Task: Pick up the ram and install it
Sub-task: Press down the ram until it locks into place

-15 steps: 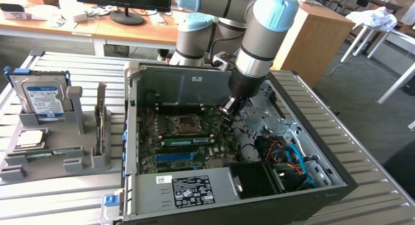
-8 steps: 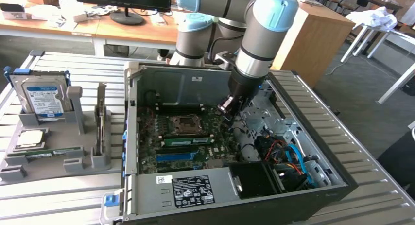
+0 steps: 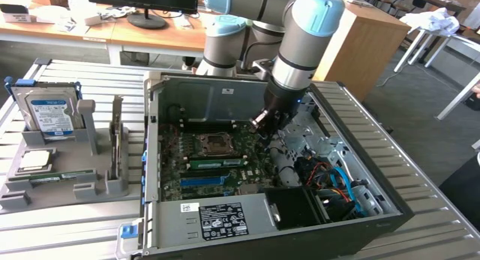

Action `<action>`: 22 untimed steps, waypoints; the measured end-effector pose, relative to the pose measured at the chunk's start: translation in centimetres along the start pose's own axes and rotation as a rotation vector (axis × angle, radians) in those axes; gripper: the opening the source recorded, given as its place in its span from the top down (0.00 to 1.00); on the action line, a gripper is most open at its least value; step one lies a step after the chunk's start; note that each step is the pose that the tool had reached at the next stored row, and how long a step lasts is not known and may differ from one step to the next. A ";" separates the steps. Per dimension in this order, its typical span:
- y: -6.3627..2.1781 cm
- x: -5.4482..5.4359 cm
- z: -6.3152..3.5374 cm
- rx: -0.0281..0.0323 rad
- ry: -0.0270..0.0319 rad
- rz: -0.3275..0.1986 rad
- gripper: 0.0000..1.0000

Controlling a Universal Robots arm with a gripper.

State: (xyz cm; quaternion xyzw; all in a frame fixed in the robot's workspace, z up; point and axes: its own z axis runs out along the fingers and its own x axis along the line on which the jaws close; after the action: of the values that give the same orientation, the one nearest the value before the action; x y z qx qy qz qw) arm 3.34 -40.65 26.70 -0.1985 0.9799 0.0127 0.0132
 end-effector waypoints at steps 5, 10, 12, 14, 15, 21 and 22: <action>0.00 0.0 0.02 0.0028 -0.0018 0.092 0.90; 0.00 0.0 0.04 0.0056 -0.0036 0.183 0.90; 0.00 0.0 0.05 0.0067 -0.0043 0.219 0.90; 0.00 0.0 0.05 0.0078 -0.0050 0.255 0.90; 0.00 0.0 0.06 0.0084 -0.0053 0.273 0.90; 0.00 0.0 0.08 0.0118 -0.0075 0.382 0.90; 0.00 0.0 0.09 0.0124 -0.0078 0.400 0.90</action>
State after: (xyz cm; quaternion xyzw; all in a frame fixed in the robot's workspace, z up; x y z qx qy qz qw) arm 3.34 -40.65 26.61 0.0004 0.9998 0.0098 0.0154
